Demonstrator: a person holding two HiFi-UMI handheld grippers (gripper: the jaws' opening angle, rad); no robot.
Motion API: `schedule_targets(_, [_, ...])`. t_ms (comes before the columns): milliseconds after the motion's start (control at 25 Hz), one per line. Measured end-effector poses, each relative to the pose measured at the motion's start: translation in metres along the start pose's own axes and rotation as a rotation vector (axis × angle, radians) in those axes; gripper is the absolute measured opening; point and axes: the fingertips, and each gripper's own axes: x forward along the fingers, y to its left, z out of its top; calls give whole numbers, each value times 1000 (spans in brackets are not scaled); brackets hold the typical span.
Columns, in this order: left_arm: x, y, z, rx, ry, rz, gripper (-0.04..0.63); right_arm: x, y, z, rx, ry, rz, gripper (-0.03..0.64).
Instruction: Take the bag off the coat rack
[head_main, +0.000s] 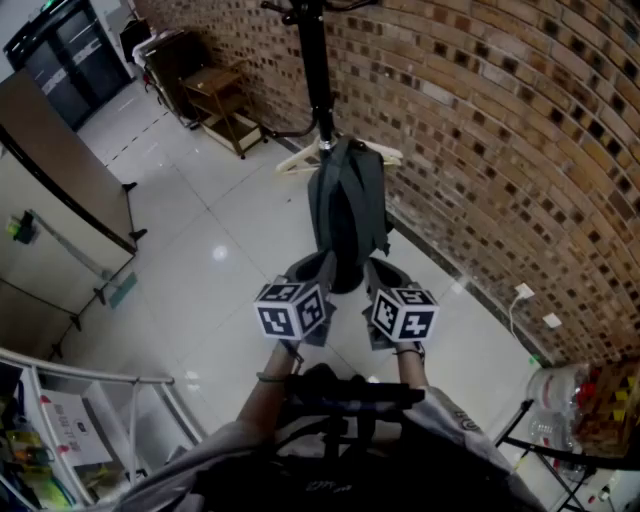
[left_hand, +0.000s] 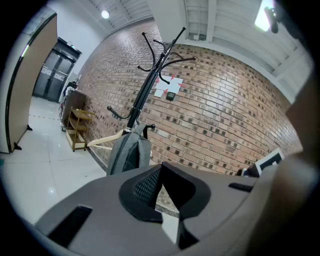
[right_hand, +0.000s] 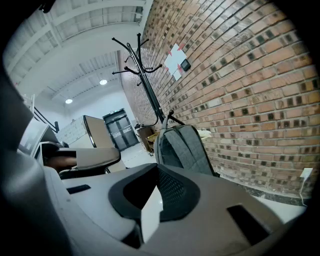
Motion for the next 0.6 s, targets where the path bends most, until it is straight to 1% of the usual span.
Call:
schedule_targets(120, [5,2,9,5,-19,7,8,4,-5,3,7,-2,7,8])
schedule_targets(280, [16,5,20,10,-24,11,8,11,-15,12,26,-11,5,8])
schedule_targets(440, [32,12,33,48,-14,-3,8,25,-24,22,42,-22,-6,8])
schedule_targets(600, [53,30,47,75,-6,-12,8,46,-32,31,50,-25,-29,8])
